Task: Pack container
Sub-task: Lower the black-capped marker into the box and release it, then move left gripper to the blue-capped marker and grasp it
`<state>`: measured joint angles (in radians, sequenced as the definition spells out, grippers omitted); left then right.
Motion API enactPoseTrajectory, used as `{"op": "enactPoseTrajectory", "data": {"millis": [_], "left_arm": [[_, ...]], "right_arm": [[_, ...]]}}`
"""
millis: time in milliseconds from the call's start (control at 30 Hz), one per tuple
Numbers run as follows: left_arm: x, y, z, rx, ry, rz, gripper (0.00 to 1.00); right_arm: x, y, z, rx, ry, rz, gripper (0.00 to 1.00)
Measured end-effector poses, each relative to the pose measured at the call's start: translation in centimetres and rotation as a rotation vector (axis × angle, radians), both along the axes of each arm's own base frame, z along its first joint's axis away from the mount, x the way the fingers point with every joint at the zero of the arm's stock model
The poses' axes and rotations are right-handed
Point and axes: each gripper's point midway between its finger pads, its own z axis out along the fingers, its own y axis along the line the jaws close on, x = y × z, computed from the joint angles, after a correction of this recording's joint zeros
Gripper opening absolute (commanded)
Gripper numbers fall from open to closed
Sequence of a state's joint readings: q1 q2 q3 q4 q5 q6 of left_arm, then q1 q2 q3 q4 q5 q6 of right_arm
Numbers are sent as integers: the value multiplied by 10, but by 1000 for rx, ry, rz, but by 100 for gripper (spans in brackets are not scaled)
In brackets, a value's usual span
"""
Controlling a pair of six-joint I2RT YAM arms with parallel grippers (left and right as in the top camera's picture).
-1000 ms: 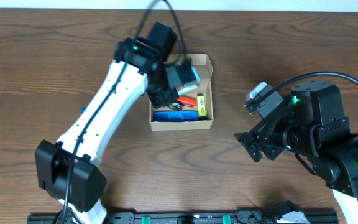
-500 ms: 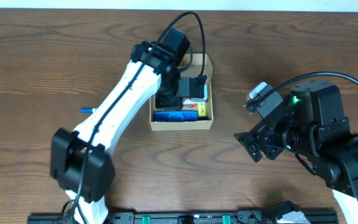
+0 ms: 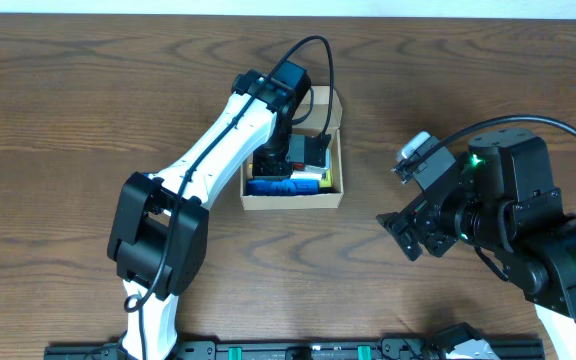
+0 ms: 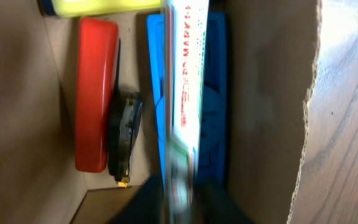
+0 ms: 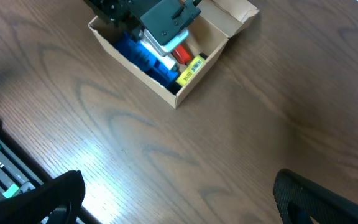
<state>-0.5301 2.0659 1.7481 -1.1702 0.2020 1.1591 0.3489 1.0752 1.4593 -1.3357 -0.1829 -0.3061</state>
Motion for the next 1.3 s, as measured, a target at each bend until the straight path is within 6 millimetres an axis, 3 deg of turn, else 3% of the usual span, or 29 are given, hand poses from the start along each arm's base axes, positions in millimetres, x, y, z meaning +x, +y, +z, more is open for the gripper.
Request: {"op": "enactPoseTrajectory", "data": {"millis": [367,500,667,867,967,1067,1167,1233,1300], "left_arm": [[-2,1,0,8,14,58,30],[-1,1,8,16,17,126,29],[16,1,44,-5,-85,277,33],[31,17,114,-75,-253,560,36],[34,36,144,-129,-299,759,36],[38,63,161,-164,-305,977,36],[39,105,168,-169,-267,1240,34],[39,131,167,-163,-227,1389,25],[35,157,163,-146,-179,1532,23]], "right_arm": [[0,0,0,0,0,0,99],[0,0,0,0,0,0,99],[0,0,0,0,0,0,99],[0,0,0,0,0,0,99],[0,0,0,0,0,0,99],[0,0,0,0,0,0,99],[0,0,0,0,0,0,99],[0,0,0,0,0,0,99],[0,0,0,0,0,0,99]]}}
